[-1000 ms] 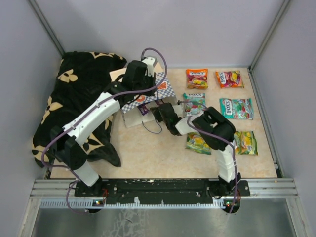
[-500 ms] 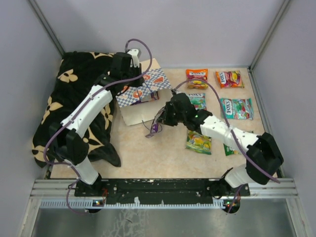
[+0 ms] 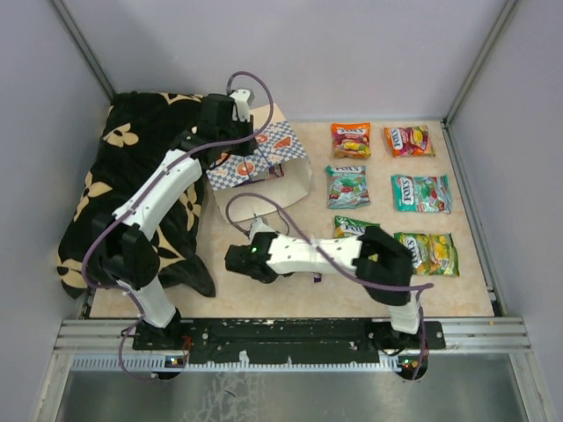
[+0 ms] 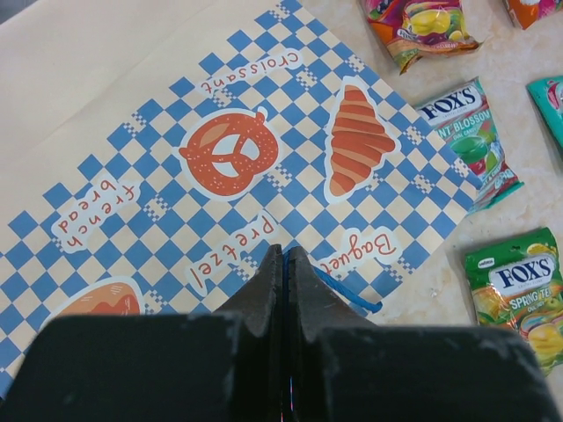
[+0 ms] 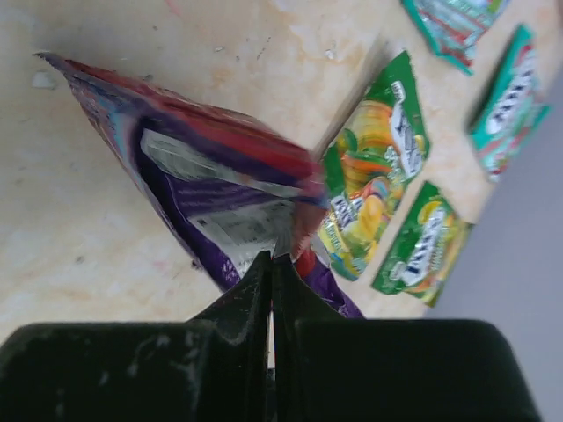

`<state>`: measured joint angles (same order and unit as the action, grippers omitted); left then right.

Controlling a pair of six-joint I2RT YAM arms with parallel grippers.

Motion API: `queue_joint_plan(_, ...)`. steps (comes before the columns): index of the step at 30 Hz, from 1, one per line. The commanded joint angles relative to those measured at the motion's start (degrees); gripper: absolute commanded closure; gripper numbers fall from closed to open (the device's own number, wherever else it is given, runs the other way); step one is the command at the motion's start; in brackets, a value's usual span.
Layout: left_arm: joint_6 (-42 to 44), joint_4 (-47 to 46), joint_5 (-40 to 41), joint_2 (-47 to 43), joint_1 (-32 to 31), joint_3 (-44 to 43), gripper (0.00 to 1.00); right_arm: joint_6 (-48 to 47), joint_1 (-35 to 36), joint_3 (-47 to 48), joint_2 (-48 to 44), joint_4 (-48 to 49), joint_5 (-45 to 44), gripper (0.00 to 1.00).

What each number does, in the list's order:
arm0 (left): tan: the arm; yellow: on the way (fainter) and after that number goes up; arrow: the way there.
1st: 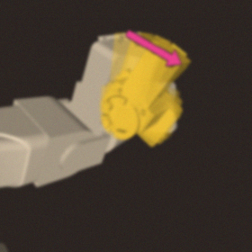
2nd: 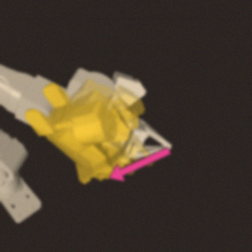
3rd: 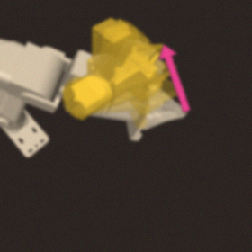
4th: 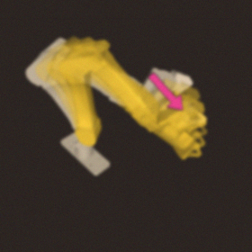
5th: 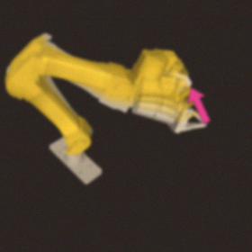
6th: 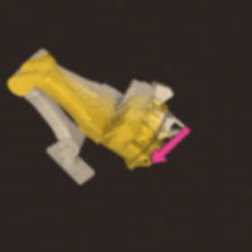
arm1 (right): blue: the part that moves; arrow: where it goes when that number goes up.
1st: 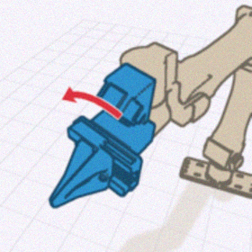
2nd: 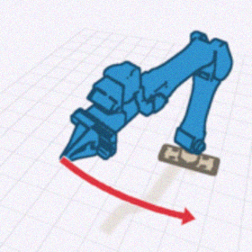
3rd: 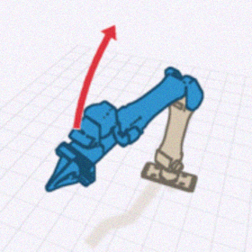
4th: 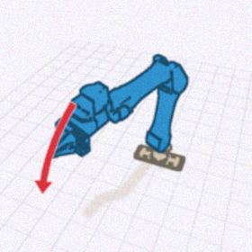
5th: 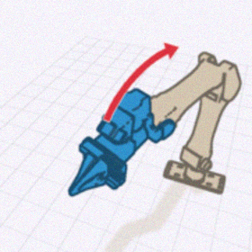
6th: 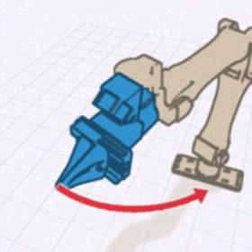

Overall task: Take the snacks out of the paper bag
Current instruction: Place the snack at the center of the board.

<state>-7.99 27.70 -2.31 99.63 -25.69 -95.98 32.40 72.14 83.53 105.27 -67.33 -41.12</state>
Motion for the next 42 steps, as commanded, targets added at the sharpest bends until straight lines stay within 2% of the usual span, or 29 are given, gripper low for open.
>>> queue_joint_plan(1,1.13,-2.5,-1.7,0.07,1.57,-0.12,1.0,8.64,3.94,8.14,10.14,-12.18,-14.19,1.0)
queue_joint_plan(4,1.3,-3.46,-2.07,-1.34,2.14,1.72,1.0,9.98,6.86,16.89,15.41,-12.12,-12.68,1.0)
queue_joint_plan(10,1.94,-3.54,-3.5,-2.99,3.95,3.23,1.0,11.28,11.31,30.32,21.68,-10.08,-4.1,1.0)
queue_joint_plan(12,2.37,-3.41,-3.99,-3.36,4.36,3.56,1.0,11.96,12.3,32.05,22.57,-8.92,-2.03,1.0)
queue_joint_plan(16,3.0,-2.97,-4.87,-4.1,4.98,4.28,1.0,13.18,13.95,33.82,23.46,-9.06,-0.96,0.92)
queue_joint_plan(19,2.86,-3.3,-5.47,-5.11,5.21,5.08,1.0,12.89,15.53,35.64,24.44,-10.01,-0.09,0.84)
queue_joint_plan(21,2.56,-3.69,-6.19,-5.76,5.44,5.65,1.0,10.48,16.28,34.33,24.04,-6.94,3.49,0.61)
queue_joint_plan(22,2.47,-3.66,-6.51,-5.91,5.48,5.78,1.0,9.08,16.43,32.64,22.83,-4.26,5.75,0.46)
queue_joint_plan(25,2.34,-3.54,-7.07,-6.32,5.66,5.96,1.0,5.54,16.35,24.9,14.89,6.09,9.95,0.13)
queue_joint_plan(26,2.33,-3.53,-7.16,-6.38,5.7,6.12,1.0,4.01,15.8,21.87,11.14,9.95,11.17,0.05)
queue_joint_plan(28,2.34,-3.29,-7.25,-6.46,5.74,6.22,1.0,-0.54,13.01,15.17,2.35,19.46,16.63,0.01)
queue_joint_plan(31,2.04,-3.18,-7.74,-6.62,5.83,6.72,1.0,-3.35,4.49,1.75,-12.5,38.19,39.51,0.01)
queue_joint_plan(33,1.82,-3.11,-8.15,-6.88,5.83,7.13,1.0,2.9,-2.89,-10.34,-21.55,59.86,53.01,0.02)
queue_joint_plan(34,1.67,-3.11,-8.15,-7.03,5.83,7.4,1.0,7.58,-6.15,-15.45,-24.77,67.46,55.67,0.02)
queue_joint_plan(35,1.51,-3.23,-8.07,-7.22,5.85,7.78,1.0,12.19,-8.64,-19.58,-27.14,72.41,54.65,0.02)
queue_joint_plan(36,1.41,-3.3,-8.11,-7.44,5.83,8.12,1.0,16.51,-10.38,-21.77,-28.64,72.58,50.34,0.02)
queue_joint_plan(39,0.29,-4.14,-8.78,-7.88,5.83,9.21,1.0,31.03,-11.77,-30.01,-32.53,76.81,31.93,0.01)
queue_joint_plan(42,-0.98,-4.55,-10.48,-7.62,5.83,9.75,1.0,48.5,-13.01,-41.03,-35.13,87.34,16.86,0.01)
